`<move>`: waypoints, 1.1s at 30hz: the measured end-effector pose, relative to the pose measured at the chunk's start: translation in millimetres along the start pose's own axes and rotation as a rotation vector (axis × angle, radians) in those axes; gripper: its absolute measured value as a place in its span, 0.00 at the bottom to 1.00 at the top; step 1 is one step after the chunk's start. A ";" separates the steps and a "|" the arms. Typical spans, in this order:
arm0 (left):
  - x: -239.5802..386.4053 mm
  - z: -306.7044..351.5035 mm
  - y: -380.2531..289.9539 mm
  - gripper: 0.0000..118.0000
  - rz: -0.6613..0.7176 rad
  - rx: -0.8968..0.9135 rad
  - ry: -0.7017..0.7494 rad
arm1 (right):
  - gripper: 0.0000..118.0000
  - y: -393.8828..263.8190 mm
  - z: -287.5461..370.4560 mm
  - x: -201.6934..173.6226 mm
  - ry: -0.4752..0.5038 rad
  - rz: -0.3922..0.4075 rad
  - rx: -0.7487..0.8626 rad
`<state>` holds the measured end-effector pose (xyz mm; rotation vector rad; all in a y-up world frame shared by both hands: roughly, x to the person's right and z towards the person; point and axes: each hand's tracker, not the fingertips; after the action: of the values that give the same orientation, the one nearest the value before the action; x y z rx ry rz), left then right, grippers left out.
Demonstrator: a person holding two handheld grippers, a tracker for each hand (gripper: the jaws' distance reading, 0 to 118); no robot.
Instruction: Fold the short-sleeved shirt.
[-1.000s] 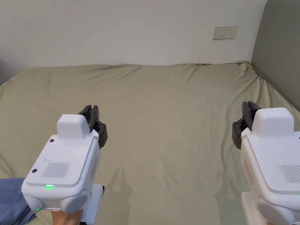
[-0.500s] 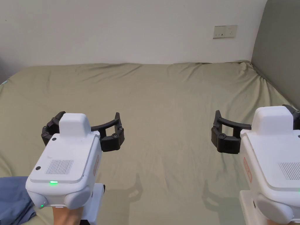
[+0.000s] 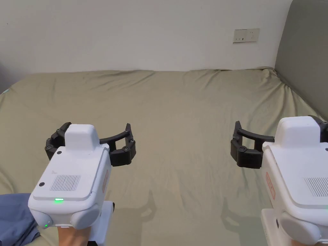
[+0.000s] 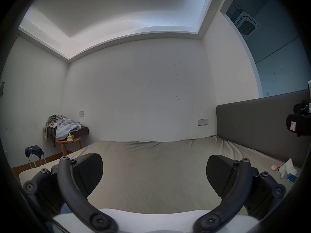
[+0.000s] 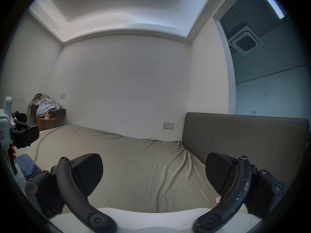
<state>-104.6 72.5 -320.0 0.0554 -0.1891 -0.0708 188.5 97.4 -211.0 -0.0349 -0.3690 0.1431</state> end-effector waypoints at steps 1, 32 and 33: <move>0.0 0.1 0.1 1.00 0.000 0.000 -0.001 | 1.00 -0.2 -0.2 -0.1 0.001 -0.001 0.000; -5.9 4.0 0.9 1.00 0.008 0.005 0.015 | 1.00 3.7 2.3 -3.0 0.000 0.005 0.011; -6.0 4.0 0.9 1.00 0.009 0.005 0.015 | 1.00 3.5 2.3 -3.3 0.000 0.003 0.013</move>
<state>-111.2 73.6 -317.1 0.0599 -0.1746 -0.0611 184.2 100.4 -210.2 -0.0231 -0.3683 0.1488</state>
